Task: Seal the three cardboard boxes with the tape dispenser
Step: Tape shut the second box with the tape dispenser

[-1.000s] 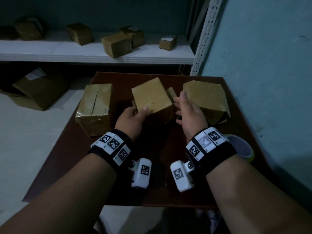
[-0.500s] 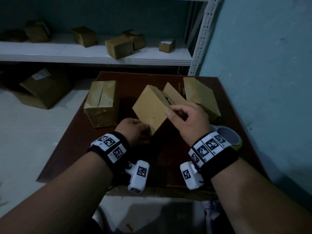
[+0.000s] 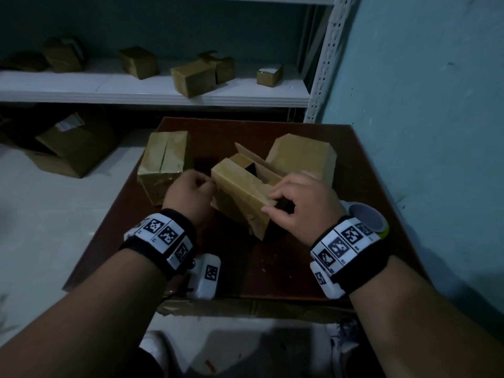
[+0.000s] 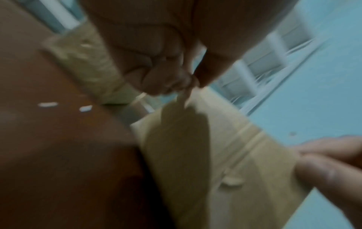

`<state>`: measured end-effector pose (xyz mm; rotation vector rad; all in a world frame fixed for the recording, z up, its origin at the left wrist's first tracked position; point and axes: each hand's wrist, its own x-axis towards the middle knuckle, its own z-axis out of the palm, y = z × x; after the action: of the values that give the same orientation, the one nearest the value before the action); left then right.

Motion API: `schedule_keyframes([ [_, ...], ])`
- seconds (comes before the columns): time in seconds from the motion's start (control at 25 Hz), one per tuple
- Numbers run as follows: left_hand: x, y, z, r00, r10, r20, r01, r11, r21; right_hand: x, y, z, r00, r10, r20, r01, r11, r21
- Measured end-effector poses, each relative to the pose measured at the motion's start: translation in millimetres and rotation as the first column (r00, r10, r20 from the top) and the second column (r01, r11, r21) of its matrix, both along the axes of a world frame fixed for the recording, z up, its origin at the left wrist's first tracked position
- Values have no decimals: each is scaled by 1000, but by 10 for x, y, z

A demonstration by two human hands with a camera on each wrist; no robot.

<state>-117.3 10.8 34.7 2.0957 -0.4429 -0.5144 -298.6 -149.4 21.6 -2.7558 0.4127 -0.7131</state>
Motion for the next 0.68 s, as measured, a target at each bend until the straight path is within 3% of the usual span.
schedule_keyframes([
  [0.08,-24,-3,15,995,64,76,-49,981,-188,-19,-29,20,999,40,-15,-41,999,-14],
  [0.2,-39,-39,-33,965,91,245,-16,956,-293,-51,-94,36,994,110,-24,-111,994,-21],
  [0.4,6,-75,-137,938,-221,268,281,937,-210,-86,-166,51,991,127,-33,-130,986,-100],
  [0.68,22,-37,-204,888,-249,386,326,934,-148,-209,-243,117,999,-35,2,35,998,-61],
])
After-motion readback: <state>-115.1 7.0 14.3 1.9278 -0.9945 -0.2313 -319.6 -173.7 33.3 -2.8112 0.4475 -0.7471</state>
